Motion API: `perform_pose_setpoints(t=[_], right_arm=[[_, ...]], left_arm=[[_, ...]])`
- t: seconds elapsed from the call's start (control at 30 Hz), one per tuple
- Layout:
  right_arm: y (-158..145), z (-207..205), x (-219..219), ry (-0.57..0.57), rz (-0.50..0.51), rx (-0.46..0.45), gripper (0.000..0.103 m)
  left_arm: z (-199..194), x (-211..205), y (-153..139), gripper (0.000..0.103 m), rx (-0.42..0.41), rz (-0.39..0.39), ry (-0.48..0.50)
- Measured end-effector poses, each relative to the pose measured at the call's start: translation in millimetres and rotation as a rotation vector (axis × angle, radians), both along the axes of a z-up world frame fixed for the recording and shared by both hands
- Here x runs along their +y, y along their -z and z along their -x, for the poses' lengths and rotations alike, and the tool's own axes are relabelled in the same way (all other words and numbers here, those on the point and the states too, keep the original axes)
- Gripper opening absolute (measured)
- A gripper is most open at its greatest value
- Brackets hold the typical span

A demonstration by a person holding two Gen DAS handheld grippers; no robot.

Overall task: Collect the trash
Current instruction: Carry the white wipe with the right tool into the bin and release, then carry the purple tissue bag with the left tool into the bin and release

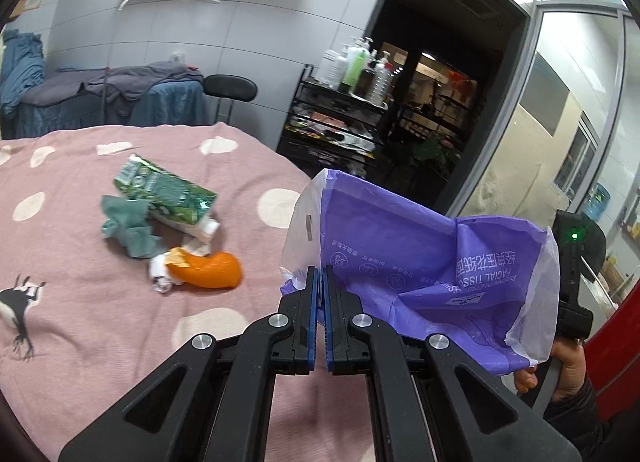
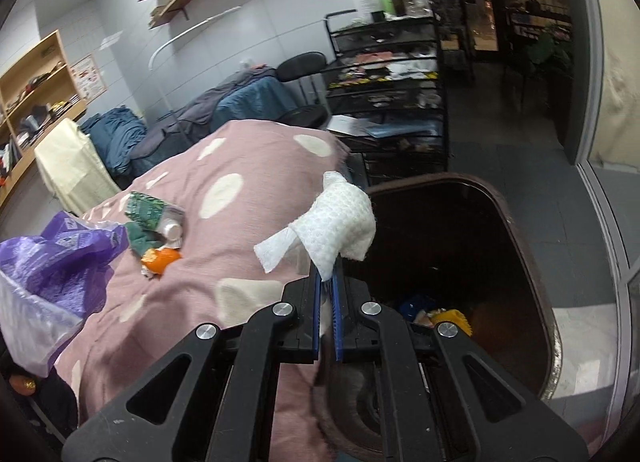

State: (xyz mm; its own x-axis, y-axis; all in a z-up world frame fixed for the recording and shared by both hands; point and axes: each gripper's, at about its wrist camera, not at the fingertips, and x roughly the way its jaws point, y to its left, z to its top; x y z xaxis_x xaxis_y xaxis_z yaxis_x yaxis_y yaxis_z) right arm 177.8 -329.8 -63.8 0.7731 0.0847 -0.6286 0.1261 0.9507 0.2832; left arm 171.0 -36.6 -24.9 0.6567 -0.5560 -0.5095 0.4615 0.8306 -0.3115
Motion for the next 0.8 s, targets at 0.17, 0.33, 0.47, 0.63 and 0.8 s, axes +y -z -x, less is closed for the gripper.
perform_pose_setpoints(t=[0.17,0.33,0.47,0.63,0.8], right_arm=[[19.7,-3.5,-21.5,0.059,-0.007,0.053,0.006],[48.7,-12.0,-43.9,0.120,-0.052,0.118,0.023],[64.3,-5.6,-55.4,0.190,-0.095,0.120,0.066],[65.4,8.4,-73.5,0.253,-0.101,0.114,0.067],[51.2,25.3,-88.8,0.356,-0.059,0.061,0.070]], left_arm=[[-0.8,-28.1,2.9,0.004,0.007,-0.012,0.059],[-6.4,-48.8,4.5,0.004,0.012,-0.029,0.101],[-9.7,-63.8,9.1,0.004,0.029,-0.042,0.126],[-12.6,-83.0,14.5,0.004,0.039,-0.076,0.149],[-17.3,-105.4,16.0,0.004,0.050,-0.098,0.185]])
